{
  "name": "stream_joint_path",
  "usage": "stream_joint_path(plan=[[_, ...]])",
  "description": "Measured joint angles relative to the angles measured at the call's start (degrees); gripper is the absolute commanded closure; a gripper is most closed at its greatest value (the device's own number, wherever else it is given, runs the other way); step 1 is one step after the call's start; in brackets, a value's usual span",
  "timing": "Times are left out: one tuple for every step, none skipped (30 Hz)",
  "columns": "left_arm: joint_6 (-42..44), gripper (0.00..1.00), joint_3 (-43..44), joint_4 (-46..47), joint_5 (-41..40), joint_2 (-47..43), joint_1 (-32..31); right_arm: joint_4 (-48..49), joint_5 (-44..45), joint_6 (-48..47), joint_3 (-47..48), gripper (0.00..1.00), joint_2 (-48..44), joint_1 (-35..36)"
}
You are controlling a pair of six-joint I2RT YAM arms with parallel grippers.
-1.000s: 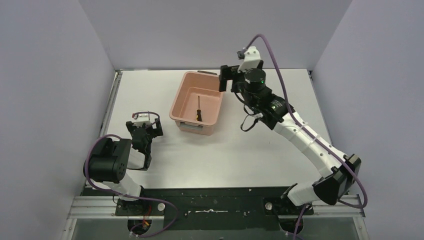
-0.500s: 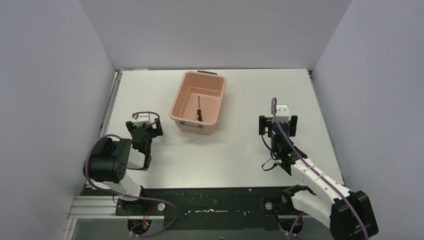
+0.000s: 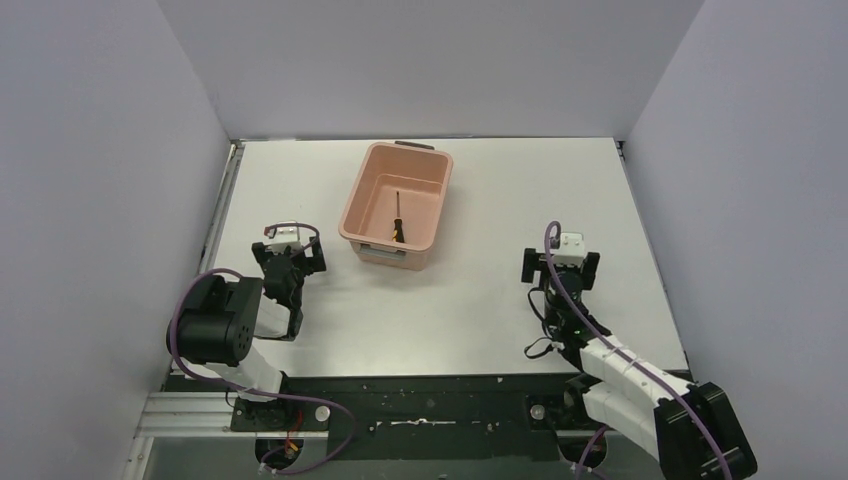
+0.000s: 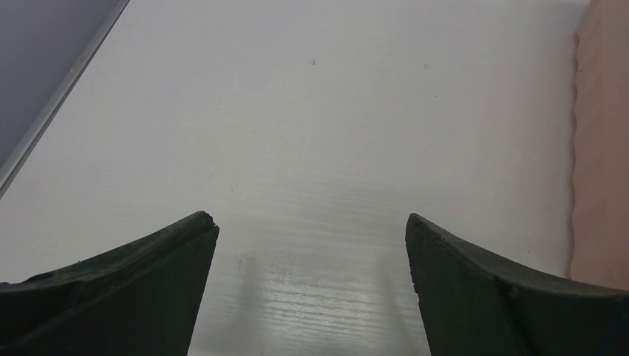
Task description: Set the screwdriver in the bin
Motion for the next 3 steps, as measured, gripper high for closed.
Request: stream_joint_path(plan=[[0.00,0.03,0.00,0.00,0.00,0.00,0.00,0.61,0.09,0.00,0.00,0.00,-0.13,-0.02],[0.00,0.03,0.00,0.00,0.00,0.00,0.00,1.11,0.22,0.00,0.00,0.00,-0.15,0.00],[0.00,0.03,0.00,0.00,0.00,0.00,0.00,1.55,0.26,0.00,0.00,0.00,-0.15,0.00]])
